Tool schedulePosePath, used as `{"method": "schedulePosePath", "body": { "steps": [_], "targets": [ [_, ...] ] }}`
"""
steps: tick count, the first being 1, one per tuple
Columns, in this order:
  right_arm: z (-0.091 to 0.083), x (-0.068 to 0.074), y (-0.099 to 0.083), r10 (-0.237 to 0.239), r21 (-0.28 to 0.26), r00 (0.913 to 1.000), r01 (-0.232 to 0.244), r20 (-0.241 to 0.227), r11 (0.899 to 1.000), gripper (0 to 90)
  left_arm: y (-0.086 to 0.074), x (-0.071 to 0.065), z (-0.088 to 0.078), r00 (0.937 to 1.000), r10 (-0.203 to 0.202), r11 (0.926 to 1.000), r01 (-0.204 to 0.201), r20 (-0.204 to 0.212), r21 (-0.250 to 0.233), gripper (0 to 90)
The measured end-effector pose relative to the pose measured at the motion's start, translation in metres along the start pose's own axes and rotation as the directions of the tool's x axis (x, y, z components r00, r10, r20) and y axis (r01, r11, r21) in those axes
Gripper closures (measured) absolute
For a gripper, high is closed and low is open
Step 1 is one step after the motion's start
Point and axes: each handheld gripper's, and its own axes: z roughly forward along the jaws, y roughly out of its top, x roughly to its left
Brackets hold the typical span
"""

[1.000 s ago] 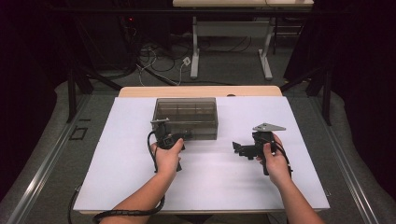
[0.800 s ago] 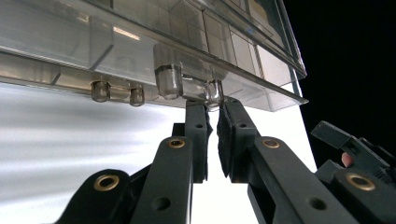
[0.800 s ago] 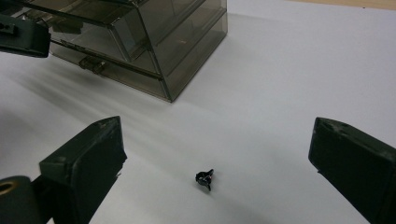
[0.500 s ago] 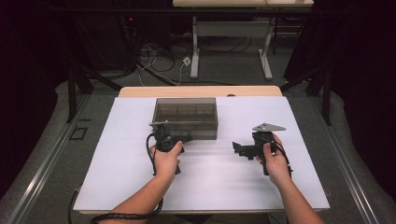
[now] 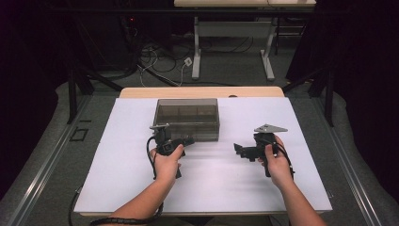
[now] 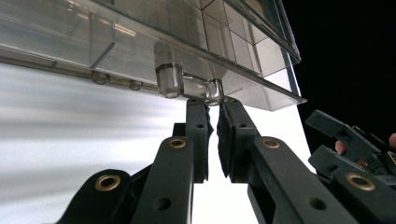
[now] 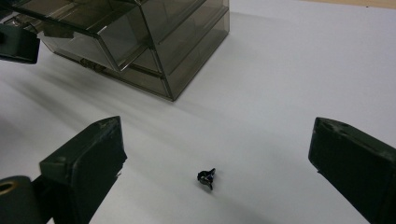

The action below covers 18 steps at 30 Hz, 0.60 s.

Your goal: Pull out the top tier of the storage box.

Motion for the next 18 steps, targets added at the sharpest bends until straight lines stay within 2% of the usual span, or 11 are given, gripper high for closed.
{"method": "schedulePosePath", "body": {
  "steps": [12, 18],
  "targets": [
    [0.0002, 0.0007, -0.0001, 0.001, 0.003, 1.0, -0.001, -0.001, 1.0, 3.1, -0.0018, 0.0009, -0.002, 1.0, 0.001, 1.0, -0.001, 0.005, 0.004, 83.1],
    [0.0001, 0.0005, -0.0001, 0.001, 0.0, 1.0, -0.001, -0.002, 1.0, 3.1, -0.001, 0.0015, -0.0016, 0.9995, -0.022, 0.9997, 0.022, 0.024, 0.006, 78.3]
  ]
}}
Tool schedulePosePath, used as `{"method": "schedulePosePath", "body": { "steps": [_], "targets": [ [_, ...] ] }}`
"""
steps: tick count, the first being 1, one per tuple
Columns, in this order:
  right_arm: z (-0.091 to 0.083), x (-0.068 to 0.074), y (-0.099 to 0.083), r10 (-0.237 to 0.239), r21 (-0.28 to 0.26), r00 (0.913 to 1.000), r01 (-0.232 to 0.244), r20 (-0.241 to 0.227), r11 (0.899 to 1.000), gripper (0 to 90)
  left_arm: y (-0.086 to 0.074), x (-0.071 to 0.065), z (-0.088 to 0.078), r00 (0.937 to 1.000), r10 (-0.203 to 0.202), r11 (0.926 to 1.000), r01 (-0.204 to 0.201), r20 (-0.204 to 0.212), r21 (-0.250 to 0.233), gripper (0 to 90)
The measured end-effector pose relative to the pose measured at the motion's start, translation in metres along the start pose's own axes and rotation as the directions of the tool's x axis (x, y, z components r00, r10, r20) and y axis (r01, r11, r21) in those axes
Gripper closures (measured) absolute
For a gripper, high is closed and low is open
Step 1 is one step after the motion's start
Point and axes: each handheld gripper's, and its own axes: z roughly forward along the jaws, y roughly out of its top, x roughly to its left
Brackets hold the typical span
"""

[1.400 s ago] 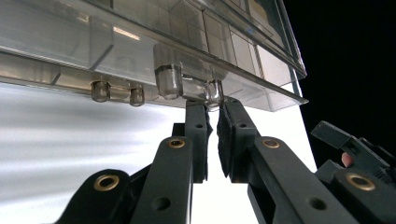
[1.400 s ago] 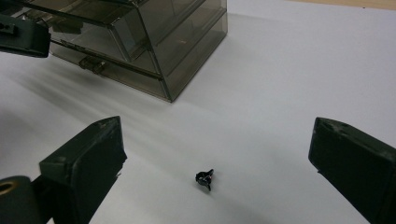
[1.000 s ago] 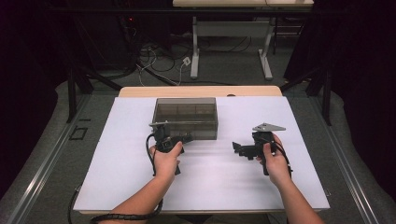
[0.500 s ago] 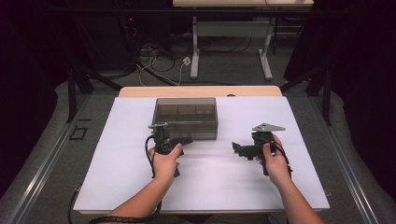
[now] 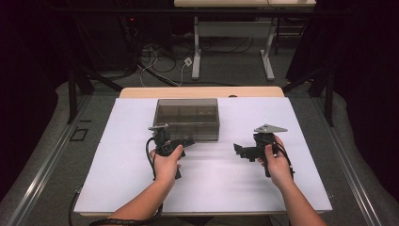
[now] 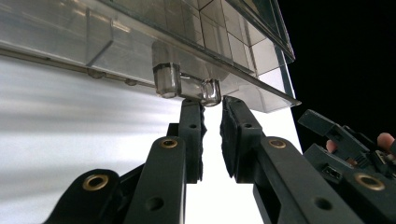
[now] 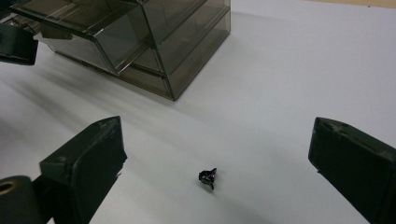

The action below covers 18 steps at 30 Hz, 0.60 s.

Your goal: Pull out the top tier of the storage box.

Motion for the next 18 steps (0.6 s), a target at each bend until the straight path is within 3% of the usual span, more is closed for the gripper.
{"method": "schedulePosePath", "body": {
  "steps": [9, 18],
  "targets": [
    [0.0, -0.0001, 0.0, 0.0, 0.0, 1.0, 0.0, -0.001, 1.0, 3.2, -0.0021, -0.0022, 0.0, 1.0, 0.008, 0.9999, -0.008, 0.004, 0.011, 73.5],
    [0.0, -0.0003, -0.0001, -0.001, 0.002, 1.0, 0.0, 0.001, 1.0, 3.4, -0.005, -0.0054, 0.0019, 0.9996, 0.026, 0.9993, -0.027, 0.005, 0.026, 62.8]
  ]
}}
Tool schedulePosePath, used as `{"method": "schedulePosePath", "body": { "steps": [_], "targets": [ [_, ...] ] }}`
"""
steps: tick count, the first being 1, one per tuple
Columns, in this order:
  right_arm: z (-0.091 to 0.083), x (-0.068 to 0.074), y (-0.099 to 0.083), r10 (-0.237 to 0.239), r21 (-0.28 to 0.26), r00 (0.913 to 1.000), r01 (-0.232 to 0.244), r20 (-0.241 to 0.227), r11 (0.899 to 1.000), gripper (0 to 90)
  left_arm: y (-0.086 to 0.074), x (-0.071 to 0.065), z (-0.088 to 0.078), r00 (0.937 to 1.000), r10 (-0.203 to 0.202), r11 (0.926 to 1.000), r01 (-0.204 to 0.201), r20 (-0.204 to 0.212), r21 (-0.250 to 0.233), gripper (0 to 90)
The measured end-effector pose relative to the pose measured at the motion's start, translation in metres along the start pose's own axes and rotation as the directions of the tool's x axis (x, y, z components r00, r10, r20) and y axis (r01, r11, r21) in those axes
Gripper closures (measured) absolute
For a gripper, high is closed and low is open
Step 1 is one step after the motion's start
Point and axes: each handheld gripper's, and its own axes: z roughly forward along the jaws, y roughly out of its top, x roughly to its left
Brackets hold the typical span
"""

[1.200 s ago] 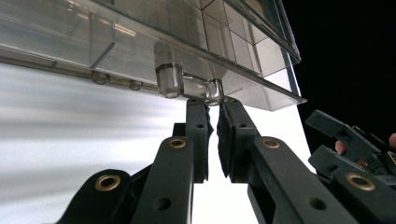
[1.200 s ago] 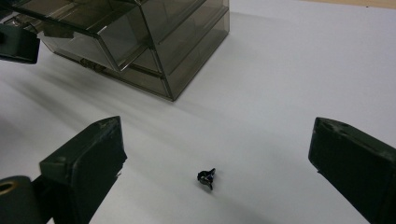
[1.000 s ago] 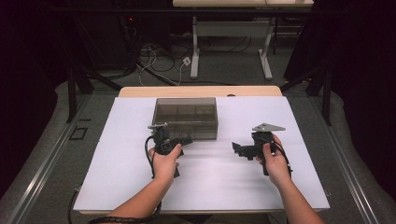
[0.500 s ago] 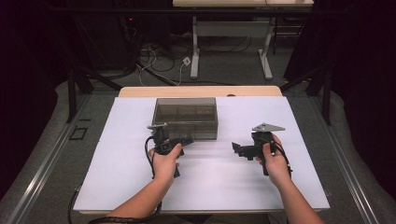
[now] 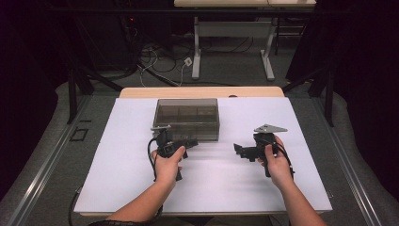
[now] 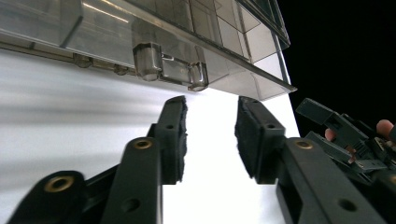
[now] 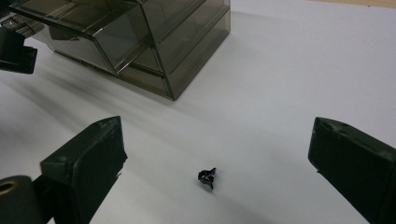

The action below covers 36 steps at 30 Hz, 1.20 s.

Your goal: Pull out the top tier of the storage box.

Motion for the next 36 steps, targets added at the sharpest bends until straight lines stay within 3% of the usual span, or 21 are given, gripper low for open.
{"method": "schedulePosePath", "body": {
  "steps": [9, 16, 19, 22, 27, 29, 34, 36],
  "targets": [
    [0.0, 0.0, 0.0, 0.0, 0.002, 1.0, 0.0, 0.0, 1.0, 3.4, -0.003, -0.004, 0.005, 0.998, 0.063, 0.998, -0.063, 0.005, 0.004, 53.9],
    [0.0, 0.0, 0.0, 0.0, 0.001, 1.0, 0.0, 0.0, 1.0, 3.4, -0.007, -0.012, 0.008, 0.9918, 0.128, 0.9918, -0.128, 0.001, -0.005, 49.4],
    [0.0, 0.0, 0.0, -0.001, 0.002, 1.0, 0.001, -0.001, 1.0, 3.4, -0.008, -0.015, 0.009, 0.9841, 0.177, 0.9842, -0.177, -0.015, -0.006, 46.0],
    [0.0, 0.0, 0.0, -0.001, 0.002, 1.0, 0.001, 0.0, 1.0, 3.4, -0.009, -0.019, 0.009, 0.9717, 0.236, 0.9718, -0.236, -0.02, -0.01, 44.8],
    [0.0, 0.0, 0.0, 0.0, 0.004, 1.0, 0.0, -0.001, 1.0, 3.4, -0.011, -0.027, 0.007, 0.958, 0.286, 0.9581, -0.286, -0.016, -0.003, 43.6],
    [0.0, 0.0, 0.0, 0.0, 0.004, 1.0, 0.0, -0.001, 1.0, 3.4, -0.012, -0.029, 0.007, 0.9454, 0.326, 0.9454, -0.326, -0.013, -0.01, 41.8],
    [0.0, 0.0, 0.0, 0.001, 0.006, 1.0, -0.001, -0.001, 1.0, 3.4, -0.012, -0.033, 0.005, 0.9231, 0.383, 0.9234, -0.384, -0.03, -0.01, 41.1],
    [0.0, 0.0, 0.0, 0.0, 0.007, 1.0, 0.0, -0.001, 1.0, 3.4, -0.011, -0.035, 0.004, 0.9105, 0.411, 0.9113, -0.412, -0.046, -0.007, 40.4]
  ]
}}
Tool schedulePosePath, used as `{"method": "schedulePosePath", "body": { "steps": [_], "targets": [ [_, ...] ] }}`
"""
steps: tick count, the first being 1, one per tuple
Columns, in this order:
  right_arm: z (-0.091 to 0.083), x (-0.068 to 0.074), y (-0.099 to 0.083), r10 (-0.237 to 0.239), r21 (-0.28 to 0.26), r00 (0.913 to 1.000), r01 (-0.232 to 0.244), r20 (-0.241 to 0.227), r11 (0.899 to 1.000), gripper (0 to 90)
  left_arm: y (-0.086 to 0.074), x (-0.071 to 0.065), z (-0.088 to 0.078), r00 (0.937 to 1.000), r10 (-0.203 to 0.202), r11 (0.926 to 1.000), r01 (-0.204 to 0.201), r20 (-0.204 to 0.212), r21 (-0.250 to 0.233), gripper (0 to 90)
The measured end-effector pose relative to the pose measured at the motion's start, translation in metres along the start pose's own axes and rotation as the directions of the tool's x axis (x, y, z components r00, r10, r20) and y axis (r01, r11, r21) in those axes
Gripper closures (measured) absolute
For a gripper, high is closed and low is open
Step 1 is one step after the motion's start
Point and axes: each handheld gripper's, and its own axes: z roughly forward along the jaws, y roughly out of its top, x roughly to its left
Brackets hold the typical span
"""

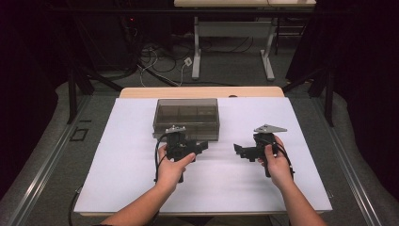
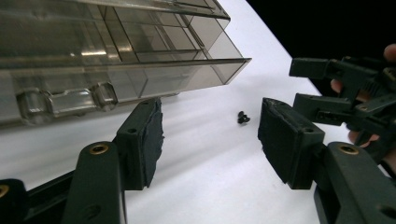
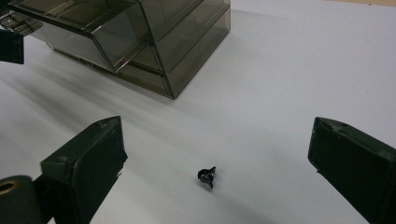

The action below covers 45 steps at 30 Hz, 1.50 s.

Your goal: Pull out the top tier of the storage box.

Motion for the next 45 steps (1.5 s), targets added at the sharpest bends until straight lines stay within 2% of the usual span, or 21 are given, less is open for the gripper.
{"method": "schedulePosePath", "body": {
  "steps": [3, 6, 14, 19, 24, 27, 35, 40, 42, 45],
  "targets": [
    [0.0, 0.0, 0.0, -0.001, 0.0, 1.0, 0.001, 0.001, 1.0, 3.4, 0.002, -0.001, -0.002, 0.9992, 0.036, 0.9994, -0.036, -0.015, 0.001, 39.4],
    [0.0, 0.0, 0.0, -0.001, 0.001, 1.0, 0.001, 0.001, 1.0, 3.5, 0.003, -0.002, -0.005, 0.9992, 0.036, 0.9994, -0.036, -0.019, 0.0, 39.4],
    [0.0, 0.0, 0.0, -0.001, 0.001, 1.0, 0.001, 0.0, 1.0, 3.5, 0.006, -0.003, -0.011, 0.9957, 0.08, 0.9967, -0.079, -0.048, 0.017, 39.1],
    [0.0, 0.0, 0.0, 0.0, 0.002, 1.0, 0.0, 0.001, 1.0, 3.5, 0.009, -0.003, -0.015, 0.9945, 0.087, 0.9961, -0.086, -0.058, 0.022, 32.7],
    [0.001, 0.0, 0.0, -0.002, 0.002, 1.0, 0.002, 0.001, 1.0, 3.5, 0.013, -0.002, -0.018, 0.9886, 0.122, 0.9923, -0.12, -0.087, 0.028, 28.2],
    [0.001, 0.0, 0.0, -0.002, 0.003, 1.0, 0.002, 0.001, 1.0, 3.5, 0.015, 0.0, -0.021, 0.9819, 0.152, 0.9882, -0.149, -0.113, 0.037, 24.7],
    [0.0, 0.0, -0.001, -0.003, 0.003, 1.0, 0.003, 0.002, 1.0, 3.6, 0.022, 0.012, -0.031, 0.9745, 0.153, 0.9881, -0.149, -0.164, 0.037, 18.9],
    [0.001, 0.0, -0.001, -0.007, 0.003, 1.0, 0.007, 0.003, 1.0, 3.7, 0.026, 0.021, -0.037, 0.9689, 0.176, 0.9833, -0.166, -0.173, 0.075, 16.3],
    [0.001, 0.0, -0.001, -0.007, 0.004, 1.0, 0.007, 0.003, 1.0, 3.7, 0.027, 0.024, -0.039, 0.97, 0.167, 0.9848, -0.155, -0.177, 0.08, 16.2],
    [0.001, 0.0, -0.001, -0.009, 0.006, 1.0, 0.009, 0.005, 1.0, 3.7, 0.031, 0.028, -0.044, 0.9674, 0.155, 0.9872, -0.144, -0.2, 0.068, 15.8]
  ]
}}
